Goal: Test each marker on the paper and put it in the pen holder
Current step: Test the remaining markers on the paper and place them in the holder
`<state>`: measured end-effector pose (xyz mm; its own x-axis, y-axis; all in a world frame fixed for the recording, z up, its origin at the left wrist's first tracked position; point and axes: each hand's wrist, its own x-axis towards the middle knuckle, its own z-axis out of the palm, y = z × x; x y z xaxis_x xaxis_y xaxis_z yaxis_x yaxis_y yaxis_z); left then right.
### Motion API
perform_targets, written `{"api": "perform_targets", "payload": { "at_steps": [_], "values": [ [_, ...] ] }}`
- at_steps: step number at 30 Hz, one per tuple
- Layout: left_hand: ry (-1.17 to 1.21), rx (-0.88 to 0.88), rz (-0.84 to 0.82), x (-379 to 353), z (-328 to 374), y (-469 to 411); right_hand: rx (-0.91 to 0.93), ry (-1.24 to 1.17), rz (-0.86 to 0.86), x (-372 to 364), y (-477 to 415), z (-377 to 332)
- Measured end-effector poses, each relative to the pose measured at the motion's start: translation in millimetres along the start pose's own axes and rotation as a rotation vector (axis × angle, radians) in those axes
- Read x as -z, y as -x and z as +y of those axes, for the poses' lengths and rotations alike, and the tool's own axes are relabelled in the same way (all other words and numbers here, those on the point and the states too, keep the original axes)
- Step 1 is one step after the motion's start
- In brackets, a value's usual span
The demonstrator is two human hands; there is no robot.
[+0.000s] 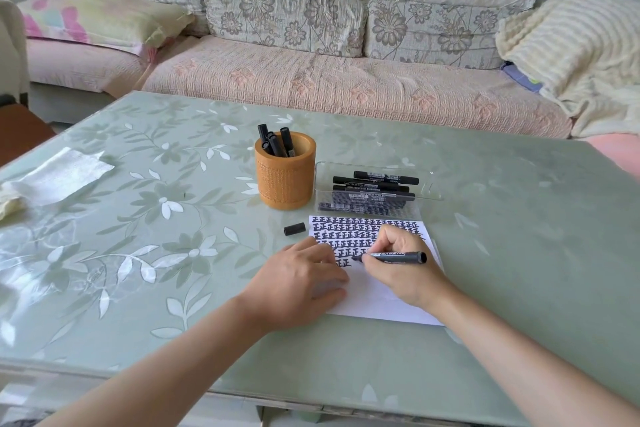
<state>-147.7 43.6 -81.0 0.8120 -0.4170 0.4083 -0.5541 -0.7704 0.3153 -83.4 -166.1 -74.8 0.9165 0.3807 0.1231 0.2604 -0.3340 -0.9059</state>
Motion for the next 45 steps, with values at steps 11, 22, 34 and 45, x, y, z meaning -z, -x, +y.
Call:
{"api": "perform_targets", "payload": {
  "at_steps": [11, 22, 34, 45],
  "values": [
    [0.014, 0.018, -0.001, -0.3, 0.9, 0.1, 0.012, 0.085, 0.009, 0.1, -0.9, 0.0],
    [0.005, 0.017, -0.009, -0.8, -1.2, -0.6, 0.052, 0.067, -0.023, 1.0, 1.6, -0.3],
    [0.003, 0.013, -0.003, -1.3, -1.9, -0.4, 0.049, 0.051, -0.069, 0.5, 1.8, -0.6],
    [-0.002, -0.006, 0.01, -1.2, -2.8, -0.6, 0.006, -0.082, -0.002, 3.2, -2.5, -1.0]
  ]
}}
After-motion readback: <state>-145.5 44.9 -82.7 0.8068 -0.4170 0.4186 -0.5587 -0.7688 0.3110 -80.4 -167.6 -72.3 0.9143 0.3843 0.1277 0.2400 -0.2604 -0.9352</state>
